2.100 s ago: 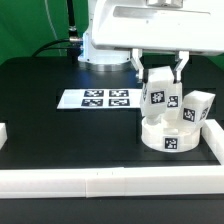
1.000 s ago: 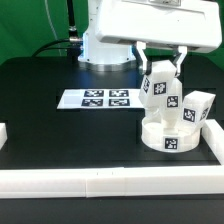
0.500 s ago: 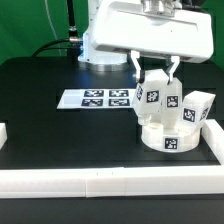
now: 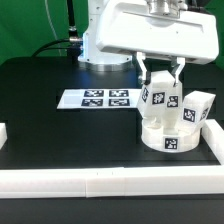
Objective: Assemble stool
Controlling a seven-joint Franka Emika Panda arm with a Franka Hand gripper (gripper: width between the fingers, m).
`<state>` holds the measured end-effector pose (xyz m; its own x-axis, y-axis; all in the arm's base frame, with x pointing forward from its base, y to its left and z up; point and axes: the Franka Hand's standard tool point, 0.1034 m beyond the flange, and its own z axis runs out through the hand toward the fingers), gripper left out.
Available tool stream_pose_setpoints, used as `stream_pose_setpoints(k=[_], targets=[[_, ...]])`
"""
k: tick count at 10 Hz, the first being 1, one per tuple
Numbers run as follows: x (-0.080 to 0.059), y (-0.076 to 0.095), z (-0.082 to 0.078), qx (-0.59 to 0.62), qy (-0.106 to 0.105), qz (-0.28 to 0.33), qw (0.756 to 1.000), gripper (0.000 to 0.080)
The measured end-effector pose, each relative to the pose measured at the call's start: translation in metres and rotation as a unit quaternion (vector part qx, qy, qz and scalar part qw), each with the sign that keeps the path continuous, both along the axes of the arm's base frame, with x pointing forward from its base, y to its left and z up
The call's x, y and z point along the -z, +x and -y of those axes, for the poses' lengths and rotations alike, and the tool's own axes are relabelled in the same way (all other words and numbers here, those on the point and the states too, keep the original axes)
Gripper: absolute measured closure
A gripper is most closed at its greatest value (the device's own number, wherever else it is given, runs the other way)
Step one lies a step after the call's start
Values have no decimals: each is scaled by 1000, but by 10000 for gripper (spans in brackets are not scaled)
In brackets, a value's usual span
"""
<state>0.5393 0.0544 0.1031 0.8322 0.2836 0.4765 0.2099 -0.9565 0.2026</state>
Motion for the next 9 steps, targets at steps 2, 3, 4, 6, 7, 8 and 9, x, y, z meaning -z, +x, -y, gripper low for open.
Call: stream_pose_setpoints(k=[2, 3, 4, 6, 7, 8, 9], targets=[[0, 0, 0, 0, 0, 0, 1000, 474], [1, 0, -1, -1, -1, -1, 1000, 474], [2, 1, -2, -2, -1, 0, 1000, 474], [2, 1, -7, -1, 3, 1, 1000, 474], [2, 1, -10, 2, 6, 2, 1000, 474], [2, 0, -13, 5, 9, 3, 1000, 474], [3, -1, -15, 4, 10, 2, 1000, 474]])
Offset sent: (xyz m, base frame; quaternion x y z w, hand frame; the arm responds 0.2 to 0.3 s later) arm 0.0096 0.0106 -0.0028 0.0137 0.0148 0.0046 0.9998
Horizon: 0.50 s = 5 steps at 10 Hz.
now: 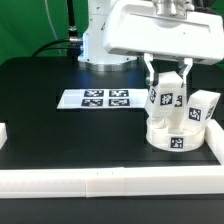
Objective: Assemble stool
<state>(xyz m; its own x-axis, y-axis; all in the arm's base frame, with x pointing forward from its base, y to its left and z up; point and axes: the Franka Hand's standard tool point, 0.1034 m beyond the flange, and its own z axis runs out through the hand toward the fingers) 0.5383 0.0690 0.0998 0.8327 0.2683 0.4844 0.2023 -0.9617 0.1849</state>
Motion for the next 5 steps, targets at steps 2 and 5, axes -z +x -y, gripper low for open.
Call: stream_pose_setpoints(k=[2, 5], targets=[[-1, 1, -1, -7, -4, -4, 1000, 474], [1, 0, -1, -7, -4, -5, 1000, 474]])
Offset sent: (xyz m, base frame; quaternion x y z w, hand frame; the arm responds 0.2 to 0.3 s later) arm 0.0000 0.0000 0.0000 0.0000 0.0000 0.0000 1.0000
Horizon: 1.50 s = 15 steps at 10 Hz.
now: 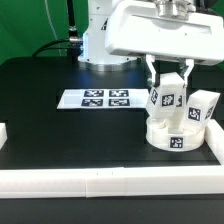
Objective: Assemble stool
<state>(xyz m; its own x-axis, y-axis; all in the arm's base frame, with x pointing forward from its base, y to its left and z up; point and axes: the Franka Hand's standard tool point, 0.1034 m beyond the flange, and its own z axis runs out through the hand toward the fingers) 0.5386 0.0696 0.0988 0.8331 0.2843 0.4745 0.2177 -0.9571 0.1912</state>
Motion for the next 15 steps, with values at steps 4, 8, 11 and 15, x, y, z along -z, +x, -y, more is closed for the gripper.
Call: stream_pose_setpoints(k=[4, 8, 11, 15], targets=[[7, -6, -2, -4, -3, 1, 1000, 474], [14, -8, 10, 5, -4, -2, 1000, 474], [14, -6, 14, 11, 3, -2, 1000, 473], [10, -7, 7, 21, 15, -38, 999, 168]])
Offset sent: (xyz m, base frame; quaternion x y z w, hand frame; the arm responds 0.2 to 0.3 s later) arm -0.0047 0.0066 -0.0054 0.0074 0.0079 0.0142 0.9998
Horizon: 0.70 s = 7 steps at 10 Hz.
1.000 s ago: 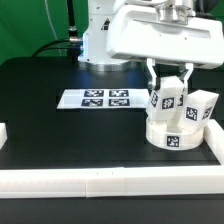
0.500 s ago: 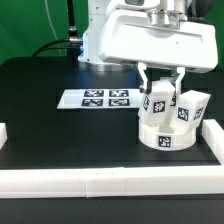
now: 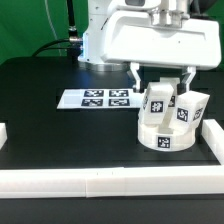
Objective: Assemble stool
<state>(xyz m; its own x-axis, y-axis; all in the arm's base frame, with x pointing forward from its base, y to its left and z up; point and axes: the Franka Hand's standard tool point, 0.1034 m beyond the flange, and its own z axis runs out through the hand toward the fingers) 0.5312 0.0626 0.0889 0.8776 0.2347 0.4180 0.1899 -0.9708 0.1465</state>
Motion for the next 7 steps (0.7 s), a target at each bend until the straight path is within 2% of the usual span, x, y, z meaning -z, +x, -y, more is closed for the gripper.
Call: stream_pose_setpoints(k=[3, 4, 7], targets=[[-23, 8, 8, 20, 24, -53, 998, 151], [-32, 14, 14, 20, 26, -52, 998, 151], [-30, 14, 16, 19, 25, -53, 998, 150]])
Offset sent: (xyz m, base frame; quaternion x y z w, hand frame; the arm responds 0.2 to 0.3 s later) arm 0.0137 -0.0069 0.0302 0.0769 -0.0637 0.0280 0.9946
